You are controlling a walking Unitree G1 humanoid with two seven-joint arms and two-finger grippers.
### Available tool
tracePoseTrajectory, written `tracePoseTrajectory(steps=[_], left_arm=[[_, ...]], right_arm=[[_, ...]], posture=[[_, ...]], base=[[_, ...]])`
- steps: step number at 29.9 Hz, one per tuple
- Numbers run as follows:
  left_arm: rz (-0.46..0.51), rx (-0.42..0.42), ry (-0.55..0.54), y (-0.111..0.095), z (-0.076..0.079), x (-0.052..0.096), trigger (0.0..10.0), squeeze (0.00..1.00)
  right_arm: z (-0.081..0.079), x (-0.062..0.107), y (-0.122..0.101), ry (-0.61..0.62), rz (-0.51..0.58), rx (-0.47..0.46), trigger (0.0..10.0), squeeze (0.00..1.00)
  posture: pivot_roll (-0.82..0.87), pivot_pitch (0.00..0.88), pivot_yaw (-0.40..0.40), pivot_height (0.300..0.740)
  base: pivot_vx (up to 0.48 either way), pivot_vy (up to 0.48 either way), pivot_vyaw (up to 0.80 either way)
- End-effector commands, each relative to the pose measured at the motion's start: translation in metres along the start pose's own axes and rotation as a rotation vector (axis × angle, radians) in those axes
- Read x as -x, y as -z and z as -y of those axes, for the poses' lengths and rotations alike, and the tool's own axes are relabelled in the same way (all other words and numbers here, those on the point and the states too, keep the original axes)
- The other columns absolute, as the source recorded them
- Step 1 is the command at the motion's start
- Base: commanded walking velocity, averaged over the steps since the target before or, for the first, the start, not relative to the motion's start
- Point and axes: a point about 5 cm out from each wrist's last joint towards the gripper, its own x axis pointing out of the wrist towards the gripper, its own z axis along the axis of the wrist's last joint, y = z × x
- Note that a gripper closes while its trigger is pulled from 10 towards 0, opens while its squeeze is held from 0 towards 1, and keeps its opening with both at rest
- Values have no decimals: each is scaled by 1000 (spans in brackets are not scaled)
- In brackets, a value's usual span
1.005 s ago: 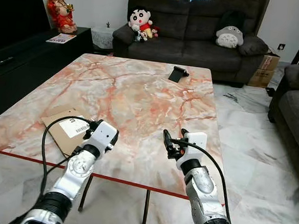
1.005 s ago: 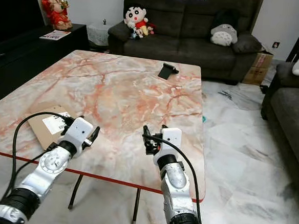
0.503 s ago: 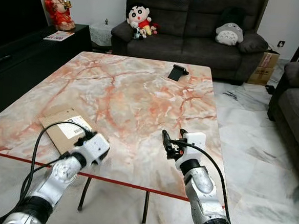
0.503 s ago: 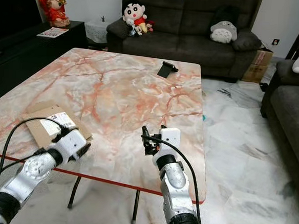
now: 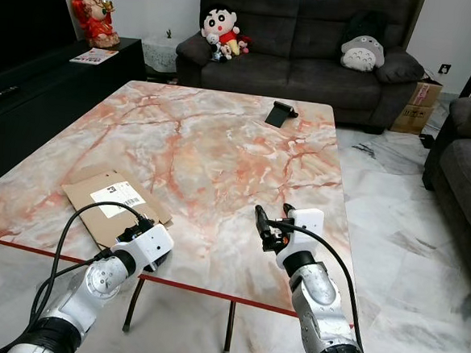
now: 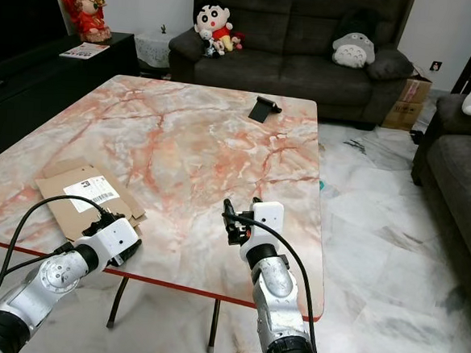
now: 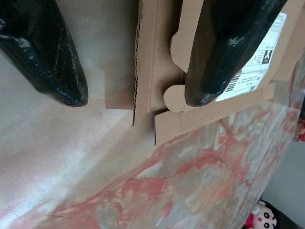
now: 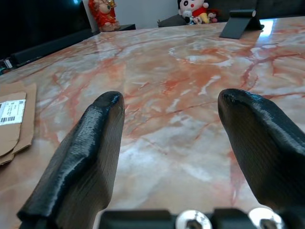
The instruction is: Picking trash to rubbish bin
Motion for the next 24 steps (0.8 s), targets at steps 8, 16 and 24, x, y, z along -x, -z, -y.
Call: tracePoseTrajectory(steps=[8, 16, 24], left_arm=[[-116, -62, -56, 14, -11, 3, 10000, 0], [-139, -56, -120, 16, -19, 3, 10000, 0], [-193, -71, -134, 21, -21, 4, 10000, 0]], right_arm=[[-1, -2, -2, -10, -4, 5, 10000, 0], [0, -2, -2, -11, -4, 6, 10000, 0], [0, -2, -3, -11, -3, 8, 10000, 0]], posture=[[156, 0, -4, 740], [156, 4, -8, 740], [155, 4, -11, 740]], base=[[0, 0, 0], [0, 0, 0], [0, 0, 0]])
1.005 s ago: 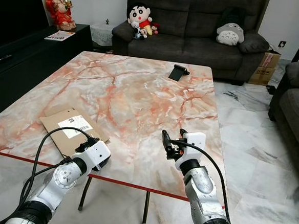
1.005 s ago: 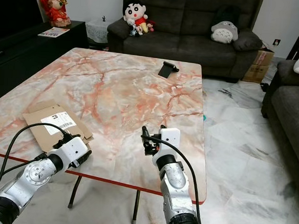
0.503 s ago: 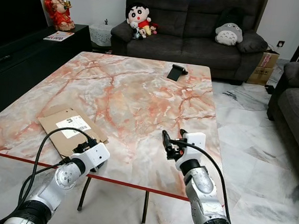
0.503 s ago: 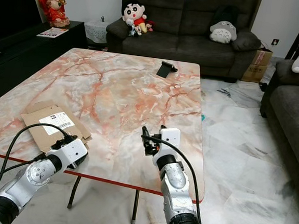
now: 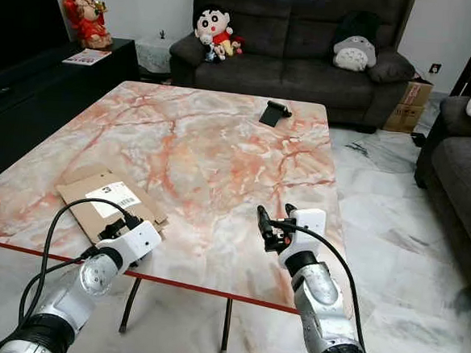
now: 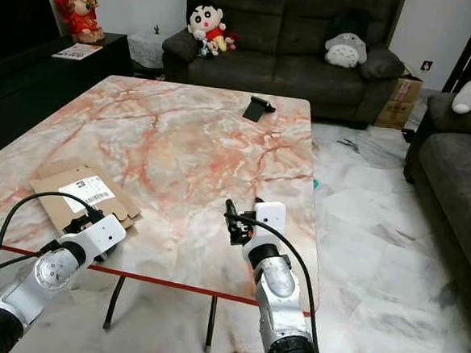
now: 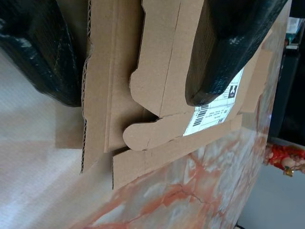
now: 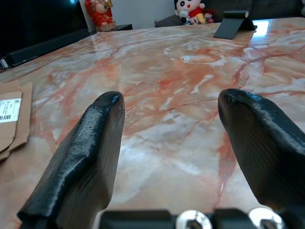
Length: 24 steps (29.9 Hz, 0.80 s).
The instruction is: Picking trash to rubbish bin
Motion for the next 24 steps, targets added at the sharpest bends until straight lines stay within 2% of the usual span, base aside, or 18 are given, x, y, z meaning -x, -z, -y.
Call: tracePoseTrajectory(steps=[1, 3, 4, 5, 6, 24], left_arm=[[-55, -30, -16, 6, -6, -1, 10000, 0], [-56, -31, -5, 6, -5, -1, 10000, 0], [-52, -31, 2, 6, -4, -1, 5608, 0], [-50, -31, 7, 6, -4, -1, 5608, 0], [-44, -35, 19, 5, -2, -1, 0, 0], [-38, -58, 38, 0, 3, -4, 0, 0]], right_arm=[[-2, -3, -3, -11, 0, 5, 10000, 0], [-2, -3, -3, -12, 0, 5, 10000, 0], [-2, -3, -3, -12, -1, 5, 10000, 0], [-2, -3, -3, -12, -1, 5, 10000, 0], [-2, -3, -3, -11, -1, 5, 10000, 0], [-1, -2, -2, -8, -4, 3, 10000, 0]], posture=[[155, 4, -11, 740], [155, 4, -11, 740], [155, 4, -11, 740], [155, 4, -11, 740], [155, 4, -11, 740], [152, 6, -12, 740]], base=[[0, 0, 0], [0, 0, 0], [0, 0, 0], [0, 0, 0], [0, 0, 0], [0, 0, 0]])
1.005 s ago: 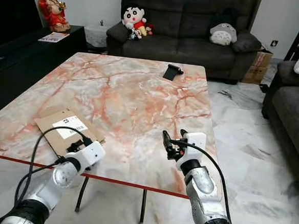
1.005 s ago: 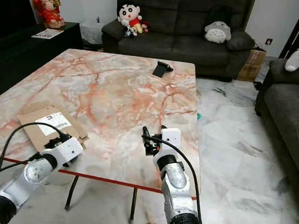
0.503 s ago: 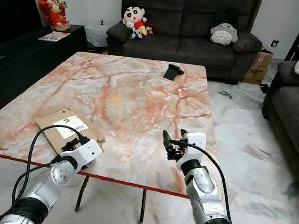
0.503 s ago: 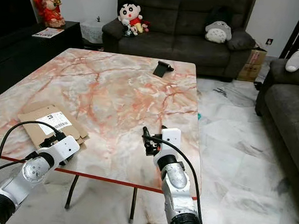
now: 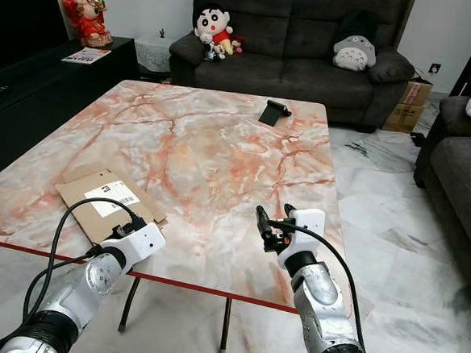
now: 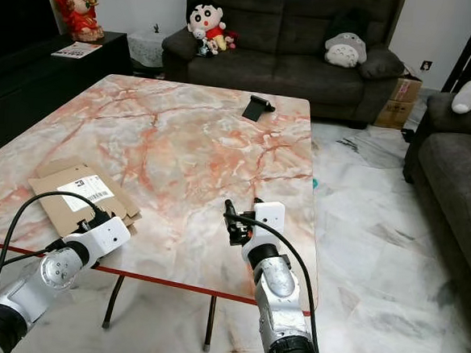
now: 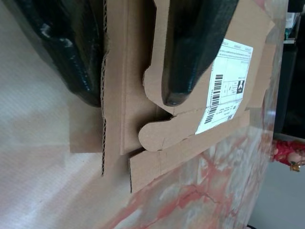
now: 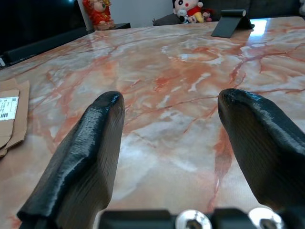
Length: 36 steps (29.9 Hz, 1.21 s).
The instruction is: Picking trash to rubbish bin
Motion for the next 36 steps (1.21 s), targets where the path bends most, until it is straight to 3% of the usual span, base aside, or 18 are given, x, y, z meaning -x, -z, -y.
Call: tracePoseTrajectory(steps=[1, 28, 33, 34, 35, 36], left_arm=[[-24, -6, 5, 3, -1, -1, 0, 0], [19, 15, -12, -9, 0, -4, 0, 0], [47, 8, -105, -19, -5, -6, 0, 0], [61, 17, -175, -25, -10, -7, 2314, 0], [67, 26, -201, -27, -12, -8, 2314, 0], [97, 49, -265, -35, -16, -8, 10000, 0]], right_arm=[[-1, -2, -2, -6, -2, 2, 10000, 0], [1, -2, -2, -3, -1, 6, 10000, 0], [1, -2, -2, -1, 0, 4, 10000, 0], [1, -2, -3, 0, 3, 3, 10000, 0], [1, -2, -3, 1, 4, 3, 10000, 0], [1, -3, -5, 3, 14, 1, 10000, 0]], posture=[[152, 6, -12, 740], [149, 5, -12, 740], [149, 5, -12, 740], [149, 5, -12, 740], [149, 5, -12, 740], [150, 0, -9, 740]], base=[[0, 0, 0], [0, 0, 0], [0, 0, 0], [0, 0, 0], [0, 0, 0], [0, 0, 0]])
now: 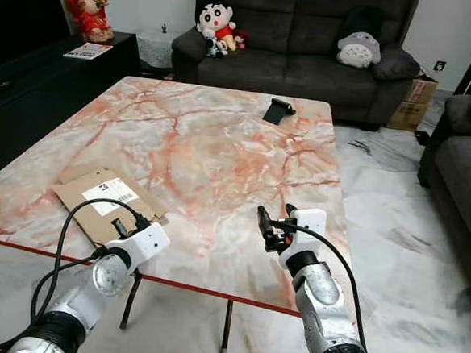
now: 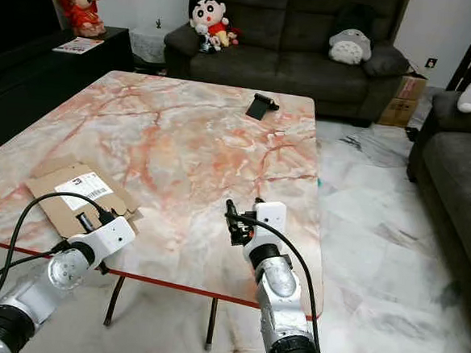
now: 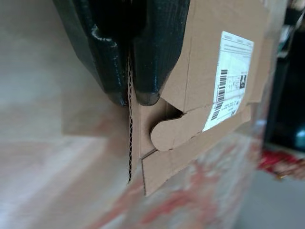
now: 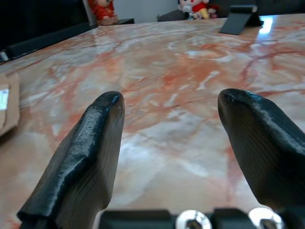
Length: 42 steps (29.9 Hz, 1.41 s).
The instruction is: Picking trash to rubbish bin
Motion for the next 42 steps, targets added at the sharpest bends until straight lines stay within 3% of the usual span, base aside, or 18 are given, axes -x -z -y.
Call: tracePoseTrajectory(steps=[1, 5, 9, 19, 27, 32, 34, 42], left_arm=[[89, 19, -164, -25, -25, -6, 10000, 0], [139, 168, -289, -41, -33, -7, 10000, 0], [280, 239, -359, -72, -37, -6, 10000, 0], [462, 412, -395, -105, -38, 1, 10000, 0], [477, 463, -395, -110, -38, 0, 10000, 0], [542, 484, -416, -119, -45, 2, 10000, 0], [558, 457, -416, -119, -45, 3, 10000, 0], [552, 488, -409, -116, -43, 4, 10000, 0]], right_arm=[[-2, -3, -5, -1, 19, -3, 10000, 0], [-1, -4, -8, 6, 34, -2, 10000, 0], [-2, -5, -14, 22, 78, -20, 10000, 0], [5, -8, -36, 106, 200, -35, 10000, 0], [9, -8, -46, 136, 254, -25, 10000, 0], [11, -8, -53, 139, 283, -16, 10000, 0], [10, -8, -53, 137, 287, -17, 10000, 0], [7, -8, -53, 131, 292, -21, 10000, 0]], posture=[[150, 0, -9, 740], [150, 0, -9, 740], [153, 0, 0, 740], [153, 0, 9, 740], [147, 0, 12, 740], [138, 0, 17, 740], [138, 0, 17, 740], [130, 0, 30, 740]], base=[[0, 0, 0], [0, 0, 0], [0, 0, 0], [0, 0, 0], [0, 0, 0], [0, 0, 0], [0, 0, 0], [0, 0, 0]])
